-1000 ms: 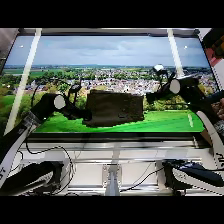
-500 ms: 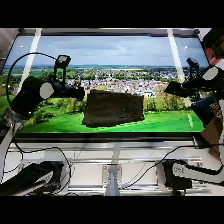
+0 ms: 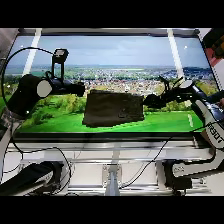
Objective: Fold the clothes and pants, and hang the long-sleeved shirts on hangers.
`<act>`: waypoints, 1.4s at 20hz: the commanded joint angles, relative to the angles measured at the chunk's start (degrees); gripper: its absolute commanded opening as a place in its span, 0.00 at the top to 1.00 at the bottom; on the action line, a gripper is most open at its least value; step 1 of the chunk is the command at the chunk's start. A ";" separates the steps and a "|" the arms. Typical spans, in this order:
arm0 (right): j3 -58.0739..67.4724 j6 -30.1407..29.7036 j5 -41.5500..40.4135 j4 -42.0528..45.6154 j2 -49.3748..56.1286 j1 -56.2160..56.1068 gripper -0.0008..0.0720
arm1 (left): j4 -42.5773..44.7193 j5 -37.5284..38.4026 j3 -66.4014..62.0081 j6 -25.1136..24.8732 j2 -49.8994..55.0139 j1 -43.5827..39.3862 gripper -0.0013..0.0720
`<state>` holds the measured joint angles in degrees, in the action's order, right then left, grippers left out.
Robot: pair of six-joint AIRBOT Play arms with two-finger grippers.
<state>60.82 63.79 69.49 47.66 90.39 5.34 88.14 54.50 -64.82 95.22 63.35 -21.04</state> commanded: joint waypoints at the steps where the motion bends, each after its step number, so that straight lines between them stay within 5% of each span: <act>1: -0.66 -0.04 -6.21 -0.85 1.07 -4.24 0.14 | -0.11 -0.04 -0.07 -0.02 -0.04 0.00 0.03; 6: -0.66 6.21 -9.42 3.06 3.61 -4.85 0.14 | -0.11 0.17 -0.07 -0.02 -0.04 0.00 0.03; 12: -0.66 0.79 -5.86 -7.19 6.93 -7.02 0.16 | -0.11 0.15 -0.07 0.00 -0.04 0.00 0.03; 15: -0.52 -5.57 -4.72 -13.66 6.86 -9.25 0.41 | -0.11 0.13 -0.07 -0.02 -0.04 0.00 0.03; 18: 0.20 -8.41 -6.10 -19.34 6.69 -10.80 0.93 | 0.04 0.13 -0.07 -0.04 -0.04 0.00 0.03; 19: 1.31 -8.41 -6.01 -19.41 6.69 -10.78 0.93 | 0.94 0.11 -0.07 -0.04 -0.04 0.02 0.11; 21: 4.63 -8.39 -4.94 -19.37 6.29 -10.56 0.93 | 3.50 0.13 -0.07 -0.04 -0.04 0.02 0.60; 23: 9.42 -8.26 -3.76 -19.41 5.01 -10.32 0.93 | 5.18 0.15 -0.07 -0.07 -0.11 0.02 0.86; 25: 14.95 -6.78 -3.50 -19.21 2.84 -8.98 0.93 | 8.15 0.15 -0.07 -0.07 -0.61 0.02 0.96; 28: 23.47 -0.11 -3.54 -16.94 -1.31 -4.28 0.93 | 15.34 0.15 -0.07 -0.04 -3.26 0.04 0.96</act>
<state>77.38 58.57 65.89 29.39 92.07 -1.91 96.99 54.68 -64.82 95.20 61.78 -21.04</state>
